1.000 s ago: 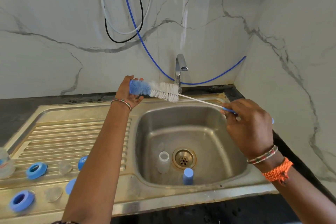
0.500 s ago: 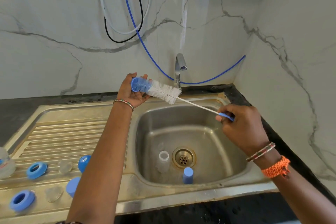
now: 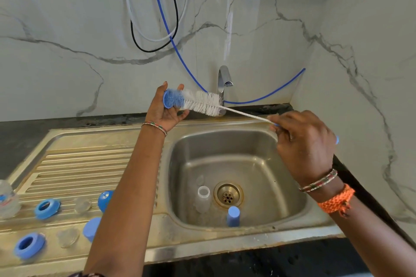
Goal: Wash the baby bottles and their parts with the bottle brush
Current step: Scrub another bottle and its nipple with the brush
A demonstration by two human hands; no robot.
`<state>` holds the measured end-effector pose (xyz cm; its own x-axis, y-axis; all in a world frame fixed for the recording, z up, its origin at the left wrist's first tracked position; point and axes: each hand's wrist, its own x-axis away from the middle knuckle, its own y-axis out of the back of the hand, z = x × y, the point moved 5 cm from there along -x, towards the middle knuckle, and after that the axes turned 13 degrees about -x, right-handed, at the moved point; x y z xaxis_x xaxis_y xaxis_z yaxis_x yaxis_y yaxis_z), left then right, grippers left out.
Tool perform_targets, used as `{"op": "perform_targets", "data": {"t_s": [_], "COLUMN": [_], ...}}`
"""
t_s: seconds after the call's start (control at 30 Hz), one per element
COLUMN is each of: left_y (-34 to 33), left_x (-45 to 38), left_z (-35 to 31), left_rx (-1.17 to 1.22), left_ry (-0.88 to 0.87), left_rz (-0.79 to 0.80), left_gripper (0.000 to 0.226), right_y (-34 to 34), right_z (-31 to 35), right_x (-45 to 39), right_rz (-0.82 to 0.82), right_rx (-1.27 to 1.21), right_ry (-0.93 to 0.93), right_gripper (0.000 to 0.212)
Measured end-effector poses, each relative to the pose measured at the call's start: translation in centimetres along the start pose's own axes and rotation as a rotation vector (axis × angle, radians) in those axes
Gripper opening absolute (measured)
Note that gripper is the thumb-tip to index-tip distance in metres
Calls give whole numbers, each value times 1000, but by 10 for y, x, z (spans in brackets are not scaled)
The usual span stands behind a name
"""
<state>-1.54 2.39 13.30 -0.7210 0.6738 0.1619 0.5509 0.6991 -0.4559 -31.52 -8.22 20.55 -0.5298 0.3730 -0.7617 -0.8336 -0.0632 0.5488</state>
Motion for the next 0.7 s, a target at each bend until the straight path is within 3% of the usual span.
{"op": "perform_targets", "data": {"t_s": [0.03, 0.13, 0.17, 0.23, 0.37, 0.5, 0.57, 0.67, 0.7], "left_y": [1, 1, -1, 1, 11, 17, 18, 15, 14], "left_x": [-1, 0, 1, 0, -1, -1, 0, 3, 3], "left_z": [1, -2, -3, -3, 5, 6, 5, 4, 2], "left_rx": [34, 141, 156, 143, 6, 46, 42, 9, -15], "left_ry": [-12, -83, -101, -101, 57, 31, -5, -72, -98], "left_rz": [7, 65, 93, 111, -56, -128, -84, 26, 54], "left_gripper": [53, 17, 10, 10, 46, 40, 41, 38, 35], "right_y": [-6, -33, -37, -39, -32, -32, -36, -46, -45], "right_z": [-6, -19, -21, -25, -27, -26, -33, -30, -28], "right_x": [-3, 14, 21, 22, 9, 14, 16, 35, 37], "right_rz": [114, 761, 858, 846, 514, 391, 490, 809, 828], "right_rx": [-114, -593, -698, -726, -222, -19, -198, -1006, -1136], "right_ry": [-137, -811, -928, -868, -335, -191, -395, -1080, -1166], "right_gripper": [12, 28, 35, 36, 19, 8, 14, 31, 32]}}
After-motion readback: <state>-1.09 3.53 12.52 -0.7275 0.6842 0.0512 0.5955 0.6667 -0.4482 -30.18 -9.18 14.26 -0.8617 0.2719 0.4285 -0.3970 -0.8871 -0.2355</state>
